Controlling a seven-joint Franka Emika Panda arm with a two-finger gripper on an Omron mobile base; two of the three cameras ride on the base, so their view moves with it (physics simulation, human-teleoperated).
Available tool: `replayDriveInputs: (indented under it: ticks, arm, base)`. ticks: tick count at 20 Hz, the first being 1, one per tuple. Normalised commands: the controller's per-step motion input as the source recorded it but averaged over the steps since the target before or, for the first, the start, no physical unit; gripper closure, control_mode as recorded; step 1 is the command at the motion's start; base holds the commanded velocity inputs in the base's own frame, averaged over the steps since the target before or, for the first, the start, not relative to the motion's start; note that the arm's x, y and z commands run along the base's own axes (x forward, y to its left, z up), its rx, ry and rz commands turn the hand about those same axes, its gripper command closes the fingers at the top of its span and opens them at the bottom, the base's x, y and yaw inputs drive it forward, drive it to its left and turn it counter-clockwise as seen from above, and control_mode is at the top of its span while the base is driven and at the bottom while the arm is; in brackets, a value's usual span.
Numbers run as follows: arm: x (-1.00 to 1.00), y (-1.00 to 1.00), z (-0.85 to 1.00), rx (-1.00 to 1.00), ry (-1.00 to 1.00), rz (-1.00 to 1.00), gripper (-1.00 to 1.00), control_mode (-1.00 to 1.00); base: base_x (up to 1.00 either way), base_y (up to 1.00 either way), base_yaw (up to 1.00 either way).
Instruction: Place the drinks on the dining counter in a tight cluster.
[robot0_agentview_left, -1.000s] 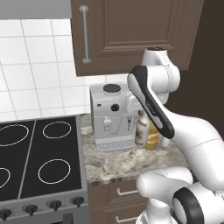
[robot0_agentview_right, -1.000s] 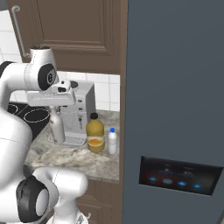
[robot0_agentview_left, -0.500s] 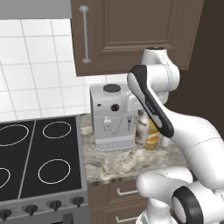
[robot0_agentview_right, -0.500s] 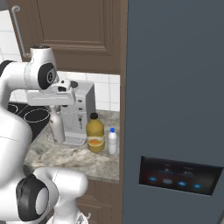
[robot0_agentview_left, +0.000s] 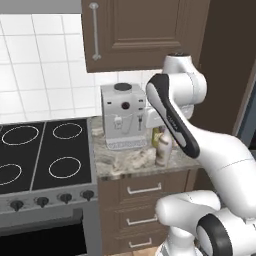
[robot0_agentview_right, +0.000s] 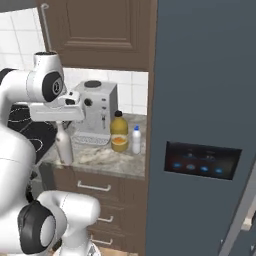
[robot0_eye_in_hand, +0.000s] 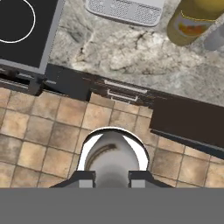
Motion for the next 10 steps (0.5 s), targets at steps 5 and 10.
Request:
replayDriveInputs:
  ticks: [5,10]
  arm:
    - [0.00,0.00,0.00,0.00,0.00,0.00,1.00,1.00]
    - [0.00,0.00,0.00,0.00,0.00,0.00,1.00,1.00]
  base:
    - [-0.74,0.17,0.16]
    - [-0.07,0.70,0.77]
